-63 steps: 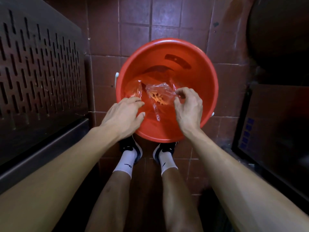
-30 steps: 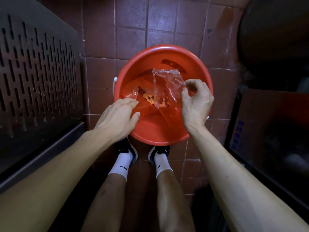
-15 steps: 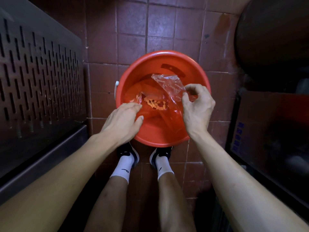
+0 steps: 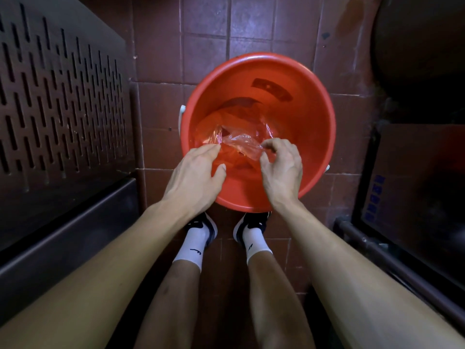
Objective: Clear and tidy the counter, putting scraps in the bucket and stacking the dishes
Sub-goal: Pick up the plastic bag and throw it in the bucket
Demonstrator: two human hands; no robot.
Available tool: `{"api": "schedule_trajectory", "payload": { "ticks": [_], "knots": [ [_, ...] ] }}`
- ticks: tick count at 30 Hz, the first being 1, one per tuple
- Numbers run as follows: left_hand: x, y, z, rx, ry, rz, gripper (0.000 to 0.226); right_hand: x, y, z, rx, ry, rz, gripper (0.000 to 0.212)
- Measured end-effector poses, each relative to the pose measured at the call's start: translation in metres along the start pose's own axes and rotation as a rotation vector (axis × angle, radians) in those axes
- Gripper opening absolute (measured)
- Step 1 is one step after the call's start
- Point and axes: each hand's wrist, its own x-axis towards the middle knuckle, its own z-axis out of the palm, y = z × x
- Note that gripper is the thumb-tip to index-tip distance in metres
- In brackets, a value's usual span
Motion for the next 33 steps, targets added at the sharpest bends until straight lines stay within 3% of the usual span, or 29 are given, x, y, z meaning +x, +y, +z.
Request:
{"api": "schedule_trajectory", "payload": {
  "ticks": [4,14,23,33],
  "knots": [
    [-0.004,-0.003,0.003,0.001,0.014,0.011,0.050,-0.002,0.001,0.016,-0.051,-0.045,-0.004,0.021],
    [-0.014,0.001,-0.004,0.072,-0.011,0.057,0.047,-0.013,0.002,0.008,-0.192,-0.403,0.112,0.036],
    [-0.039,0.033,-0.041,0.269,-0.077,0.132,0.050,-0.021,-0.025,-0.060,-0.225,-0.451,0.105,0.038],
    [-0.126,0.078,-0.143,0.281,-0.073,0.056,0.053,-0.074,-0.129,-0.180,-0.275,-0.576,0.058,0.046]
  ]
}}
